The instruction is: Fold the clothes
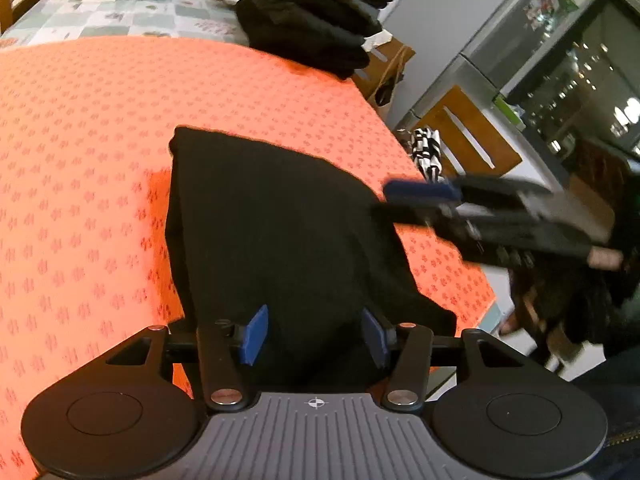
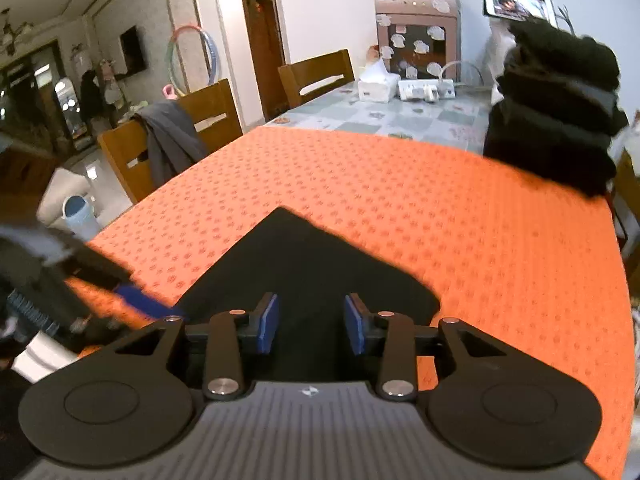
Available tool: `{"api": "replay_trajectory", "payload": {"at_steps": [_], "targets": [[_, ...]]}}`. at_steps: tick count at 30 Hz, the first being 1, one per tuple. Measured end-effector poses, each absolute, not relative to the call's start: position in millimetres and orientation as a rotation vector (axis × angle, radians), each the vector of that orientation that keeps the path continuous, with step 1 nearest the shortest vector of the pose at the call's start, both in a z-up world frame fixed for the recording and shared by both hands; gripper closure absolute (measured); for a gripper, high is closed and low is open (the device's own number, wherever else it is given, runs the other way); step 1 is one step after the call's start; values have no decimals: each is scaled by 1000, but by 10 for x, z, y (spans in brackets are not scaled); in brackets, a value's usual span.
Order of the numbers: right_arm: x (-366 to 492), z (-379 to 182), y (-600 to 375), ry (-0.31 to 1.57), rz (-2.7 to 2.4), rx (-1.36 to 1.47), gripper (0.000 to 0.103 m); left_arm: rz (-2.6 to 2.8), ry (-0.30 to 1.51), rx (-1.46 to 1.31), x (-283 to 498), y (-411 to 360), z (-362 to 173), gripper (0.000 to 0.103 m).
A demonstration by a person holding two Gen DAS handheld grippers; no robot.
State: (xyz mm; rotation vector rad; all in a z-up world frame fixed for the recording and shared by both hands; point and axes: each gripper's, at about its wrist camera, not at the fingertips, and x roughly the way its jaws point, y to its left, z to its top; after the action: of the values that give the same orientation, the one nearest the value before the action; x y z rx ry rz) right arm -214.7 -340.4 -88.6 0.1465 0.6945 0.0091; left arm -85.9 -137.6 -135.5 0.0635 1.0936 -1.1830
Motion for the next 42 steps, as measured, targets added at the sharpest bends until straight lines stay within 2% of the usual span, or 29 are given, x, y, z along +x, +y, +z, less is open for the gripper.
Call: {"api": "replay_trajectory", "payload": {"at_steps": [11, 13, 16, 17, 19, 29, 35, 37, 42], "targets": [[-1722, -1363, -3391, 823, 77, 70, 56, -1120, 1038, 30, -953, -1330, -1347, 46], [-1698, -1313, -3382, 832, 80, 58, 56, -1111, 1021, 24, -968, -1304, -1327, 44], [-1782, -1163, -3382, 800, 62, 64, 54, -1095, 988, -1, -973, -1190, -1245, 34], [-1834, -1100, -3373, 782, 54, 70, 53, -1086, 983, -16, -961, -1136, -1215, 34], [-1976, -983, -3334, 747, 45, 78, 45, -1070, 974, -46, -933, -1031, -1160, 33], [-2495, -821, -2673, 732, 58, -33, 34, -1039, 1012, -146, -701, -623, -1128, 26], [-2497, -1055, -2036, 782, 64, -301, 30, -1017, 1063, -192, -545, -437, -1275, 26], [-2461, -1184, -1874, 796, 47, -412, 20, -1007, 1069, -208, -506, -392, -1282, 26], [-2389, -1474, -1597, 826, 32, -678, 14, -1003, 1087, -265, -449, -309, -1293, 24]]}}
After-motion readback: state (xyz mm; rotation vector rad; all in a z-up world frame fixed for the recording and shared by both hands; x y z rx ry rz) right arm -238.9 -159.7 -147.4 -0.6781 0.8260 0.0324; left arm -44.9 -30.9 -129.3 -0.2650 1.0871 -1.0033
